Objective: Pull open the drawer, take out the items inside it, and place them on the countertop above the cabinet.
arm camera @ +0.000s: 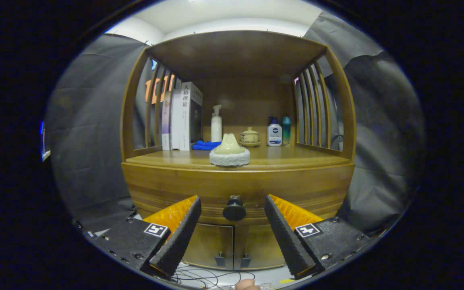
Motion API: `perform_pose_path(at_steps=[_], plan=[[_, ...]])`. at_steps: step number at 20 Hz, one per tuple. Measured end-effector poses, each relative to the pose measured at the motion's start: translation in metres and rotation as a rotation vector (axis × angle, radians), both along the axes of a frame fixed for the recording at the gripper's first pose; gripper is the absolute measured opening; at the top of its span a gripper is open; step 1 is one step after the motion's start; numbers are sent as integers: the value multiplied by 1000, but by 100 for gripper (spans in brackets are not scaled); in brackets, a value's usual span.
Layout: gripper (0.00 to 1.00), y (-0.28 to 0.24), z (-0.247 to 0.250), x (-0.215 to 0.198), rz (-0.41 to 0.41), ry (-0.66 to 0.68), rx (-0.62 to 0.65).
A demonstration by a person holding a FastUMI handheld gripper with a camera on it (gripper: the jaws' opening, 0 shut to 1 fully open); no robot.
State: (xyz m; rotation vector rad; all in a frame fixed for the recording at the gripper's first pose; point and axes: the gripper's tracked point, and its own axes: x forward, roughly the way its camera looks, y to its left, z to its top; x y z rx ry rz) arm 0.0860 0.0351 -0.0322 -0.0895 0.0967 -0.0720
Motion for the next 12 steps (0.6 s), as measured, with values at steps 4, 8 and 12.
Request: perform_pose_path(at_steps=[4,8,12], plan=[[100,3,3,-38,6,-17,19],[100,1,6,-69,-8,-34,14],[100,-9,7,-92,-32,-48,34]])
